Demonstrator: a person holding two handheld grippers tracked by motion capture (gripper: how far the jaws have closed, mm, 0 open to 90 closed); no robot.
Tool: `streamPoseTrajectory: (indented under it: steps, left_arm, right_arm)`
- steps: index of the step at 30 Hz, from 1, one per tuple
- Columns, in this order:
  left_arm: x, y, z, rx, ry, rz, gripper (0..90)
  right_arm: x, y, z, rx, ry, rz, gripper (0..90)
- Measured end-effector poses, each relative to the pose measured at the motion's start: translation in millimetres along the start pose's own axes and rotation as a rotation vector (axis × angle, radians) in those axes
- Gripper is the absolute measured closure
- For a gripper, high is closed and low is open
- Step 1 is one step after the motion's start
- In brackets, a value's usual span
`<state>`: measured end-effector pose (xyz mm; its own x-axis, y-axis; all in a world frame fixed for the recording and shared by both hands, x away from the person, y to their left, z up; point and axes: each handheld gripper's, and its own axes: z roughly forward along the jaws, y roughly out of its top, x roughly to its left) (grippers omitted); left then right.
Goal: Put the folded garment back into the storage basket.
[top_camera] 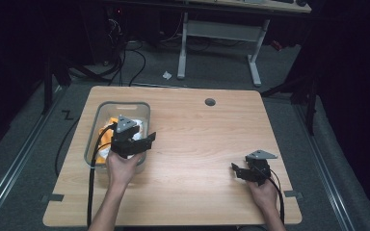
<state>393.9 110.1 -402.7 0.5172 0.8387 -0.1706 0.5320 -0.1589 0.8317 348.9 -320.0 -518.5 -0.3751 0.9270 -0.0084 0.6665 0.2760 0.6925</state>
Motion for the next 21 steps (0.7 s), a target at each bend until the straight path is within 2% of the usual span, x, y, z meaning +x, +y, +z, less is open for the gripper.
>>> streamPoseTrajectory:
  steps: [10, 12, 13, 17, 21]
  left_arm:
    - [-6.6, -1.9, 3.0, 0.0, -0.025, -0.007, 33.7]
    - [-9.1, -2.2, 2.9, -0.005, -0.036, -0.008, 33.7]
    - [-10.9, -1.6, 2.9, -0.013, -0.056, -0.02, 33.7]
    - [-15.8, 0.4, 4.0, -0.024, -0.07, -0.028, 33.6]
    - [-20.9, 0.7, 6.6, -0.023, -0.081, -0.017, 33.6]
  right_arm:
    - [0.0, 0.0, 0.0, 0.0, 0.0, 0.0, 31.4]
    - [0.0, 0.0, -0.1, 0.001, 0.001, 0.0, 31.4]
    - [0.0, 0.0, 0.0, 0.0, 0.0, 0.0, 31.4]
    - [0.0, 0.0, 0.0, 0.0, 0.0, 0.0, 31.4]
    - [-0.1, 0.0, -0.1, 0.001, 0.001, 0.0, 31.4]
